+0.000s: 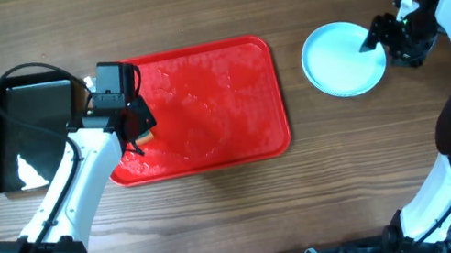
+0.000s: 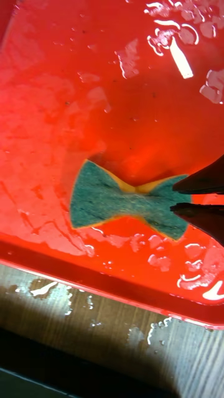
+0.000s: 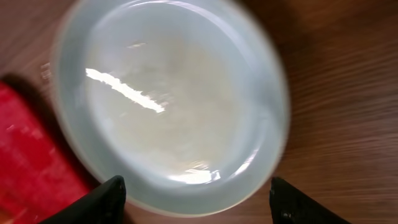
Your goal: Clean dirty plates on tray and stack at the side
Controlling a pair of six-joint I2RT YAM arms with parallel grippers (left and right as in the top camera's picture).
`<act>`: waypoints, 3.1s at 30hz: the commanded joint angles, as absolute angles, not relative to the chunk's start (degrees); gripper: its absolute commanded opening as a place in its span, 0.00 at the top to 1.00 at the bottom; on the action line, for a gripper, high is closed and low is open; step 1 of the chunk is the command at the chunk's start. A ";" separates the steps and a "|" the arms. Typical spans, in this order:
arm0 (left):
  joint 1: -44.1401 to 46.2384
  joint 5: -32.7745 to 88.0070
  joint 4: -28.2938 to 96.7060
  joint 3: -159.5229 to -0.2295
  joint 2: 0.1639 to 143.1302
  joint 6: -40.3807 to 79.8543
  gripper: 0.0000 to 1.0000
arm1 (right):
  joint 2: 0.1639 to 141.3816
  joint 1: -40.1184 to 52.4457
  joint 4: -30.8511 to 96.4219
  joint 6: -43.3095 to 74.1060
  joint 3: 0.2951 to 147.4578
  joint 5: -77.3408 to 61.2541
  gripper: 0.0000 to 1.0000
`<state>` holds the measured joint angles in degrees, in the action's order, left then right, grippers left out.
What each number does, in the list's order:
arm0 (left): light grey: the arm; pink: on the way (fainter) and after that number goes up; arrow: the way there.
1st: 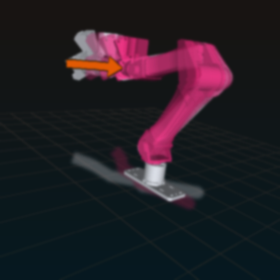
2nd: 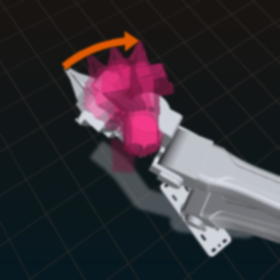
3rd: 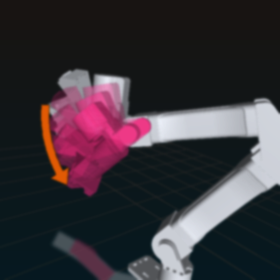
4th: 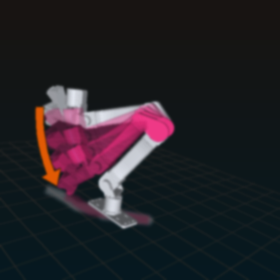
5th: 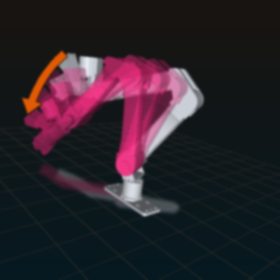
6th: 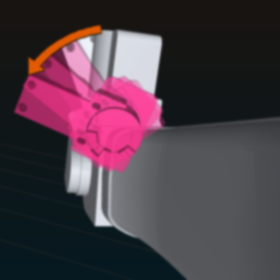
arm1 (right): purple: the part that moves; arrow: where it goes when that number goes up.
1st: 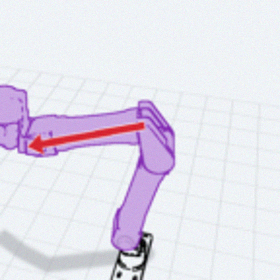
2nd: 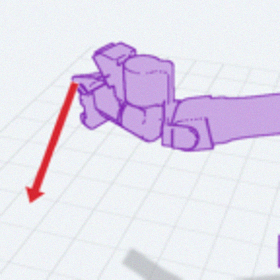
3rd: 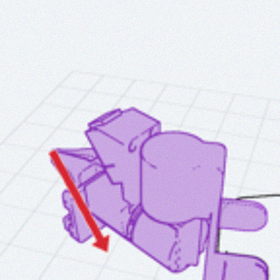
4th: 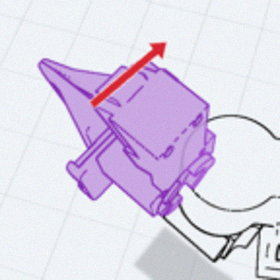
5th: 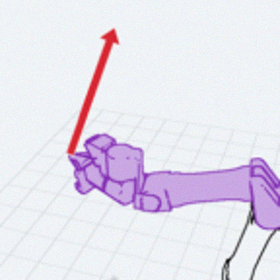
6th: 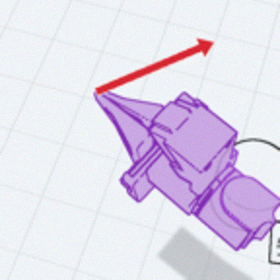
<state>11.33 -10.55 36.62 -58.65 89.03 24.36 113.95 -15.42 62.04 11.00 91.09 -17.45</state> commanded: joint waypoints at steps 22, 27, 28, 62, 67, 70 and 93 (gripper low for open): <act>6.66 -12.03 31.92 -61.52 96.77 21.21 0.96 | 111.13 17.45 50.13 12.19 90.98 -22.28 0.00; 0.75 -20.23 23.31 -62.48 87.68 13.47 0.96 | 111.13 17.45 46.19 12.19 90.98 -22.28 0.00; -1.41 -20.21 23.03 -62.48 88.16 13.54 0.96 | 111.13 17.45 45.39 12.19 90.98 -22.31 0.00; -24.86 15.55 69.91 -62.63 57.49 26.17 0.00 | 111.13 17.45 44.12 12.21 90.98 -22.31 0.00; -24.86 15.55 69.93 -62.65 57.76 26.17 0.00 | 111.13 17.45 44.12 12.21 90.98 -22.31 0.00; -24.86 15.55 69.91 -62.63 57.39 26.17 0.00 | 111.13 17.45 44.12 12.21 90.98 -22.31 0.00; 1.93 7.99 6.42 -8.21 7.68 13.72 0.00 | 111.13 17.45 44.07 12.19 90.98 -22.31 0.00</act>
